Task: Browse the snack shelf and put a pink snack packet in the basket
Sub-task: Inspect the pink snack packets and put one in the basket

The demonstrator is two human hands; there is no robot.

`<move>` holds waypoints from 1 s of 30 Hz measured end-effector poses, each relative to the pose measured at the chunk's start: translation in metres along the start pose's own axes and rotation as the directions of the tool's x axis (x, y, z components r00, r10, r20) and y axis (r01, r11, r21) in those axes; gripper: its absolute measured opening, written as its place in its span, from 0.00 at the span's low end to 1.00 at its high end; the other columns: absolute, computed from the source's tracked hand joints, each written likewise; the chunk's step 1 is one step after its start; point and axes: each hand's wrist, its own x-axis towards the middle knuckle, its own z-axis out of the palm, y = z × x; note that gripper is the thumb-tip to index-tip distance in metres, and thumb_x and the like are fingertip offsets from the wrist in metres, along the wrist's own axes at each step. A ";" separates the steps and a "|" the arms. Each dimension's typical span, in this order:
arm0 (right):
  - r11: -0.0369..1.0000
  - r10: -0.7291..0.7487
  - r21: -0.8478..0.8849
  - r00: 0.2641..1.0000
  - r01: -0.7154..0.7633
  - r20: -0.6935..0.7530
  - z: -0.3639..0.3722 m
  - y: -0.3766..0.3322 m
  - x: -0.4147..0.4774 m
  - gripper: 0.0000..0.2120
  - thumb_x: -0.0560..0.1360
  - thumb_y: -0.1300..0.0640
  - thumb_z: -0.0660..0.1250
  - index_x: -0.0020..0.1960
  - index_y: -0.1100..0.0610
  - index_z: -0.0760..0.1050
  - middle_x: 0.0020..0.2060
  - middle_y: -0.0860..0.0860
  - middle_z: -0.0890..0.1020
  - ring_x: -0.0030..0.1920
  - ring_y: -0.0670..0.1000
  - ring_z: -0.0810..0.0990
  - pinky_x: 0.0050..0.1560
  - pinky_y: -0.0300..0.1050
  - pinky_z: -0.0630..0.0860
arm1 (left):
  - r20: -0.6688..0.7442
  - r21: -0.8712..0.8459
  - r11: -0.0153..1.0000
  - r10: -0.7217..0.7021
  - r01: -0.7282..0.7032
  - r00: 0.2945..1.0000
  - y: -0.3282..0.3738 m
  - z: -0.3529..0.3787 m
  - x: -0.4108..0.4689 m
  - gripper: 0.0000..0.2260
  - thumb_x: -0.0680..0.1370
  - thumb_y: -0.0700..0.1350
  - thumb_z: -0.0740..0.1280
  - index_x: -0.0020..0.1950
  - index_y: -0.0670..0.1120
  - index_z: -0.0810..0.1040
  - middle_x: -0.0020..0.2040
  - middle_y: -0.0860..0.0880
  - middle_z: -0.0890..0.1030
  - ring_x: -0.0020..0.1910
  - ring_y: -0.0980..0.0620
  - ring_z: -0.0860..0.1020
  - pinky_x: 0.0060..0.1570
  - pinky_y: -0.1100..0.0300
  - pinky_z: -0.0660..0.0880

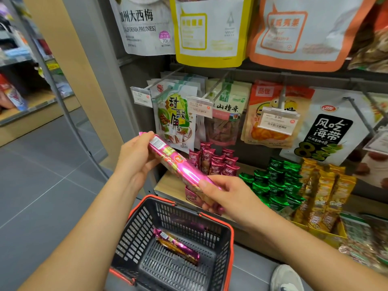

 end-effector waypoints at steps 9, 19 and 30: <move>0.944 0.286 0.142 0.953 -0.299 0.102 -0.007 -0.006 0.001 0.21 0.57 0.43 0.79 0.39 0.59 0.85 0.37 0.55 0.85 0.38 0.49 0.83 0.44 0.41 0.81 | -0.109 -0.020 0.999 0.034 -0.037 0.993 -0.003 -0.001 0.005 0.03 0.76 0.44 0.68 0.43 0.46 0.81 0.44 0.45 0.80 0.44 0.51 0.79 0.45 0.57 0.79; 0.919 0.358 0.143 0.929 -0.368 0.095 -0.012 -0.008 0.000 0.17 0.56 0.52 0.80 0.40 0.61 0.85 0.38 0.57 0.86 0.38 0.50 0.83 0.44 0.41 0.81 | -0.154 -0.120 0.991 0.041 -0.060 0.987 -0.003 -0.004 0.007 0.04 0.75 0.45 0.69 0.41 0.48 0.82 0.37 0.50 0.81 0.33 0.58 0.79 0.42 0.59 0.77; 0.957 0.226 0.238 0.943 -0.168 -0.242 -0.009 -0.013 -0.007 0.05 0.69 0.63 0.76 0.39 0.66 0.82 0.28 0.57 0.82 0.26 0.47 0.79 0.28 0.36 0.74 | 0.264 -0.241 0.965 -0.038 0.104 0.964 -0.009 0.003 -0.009 0.19 0.70 0.47 0.72 0.58 0.40 0.77 0.47 0.44 0.85 0.45 0.51 0.84 0.41 0.60 0.80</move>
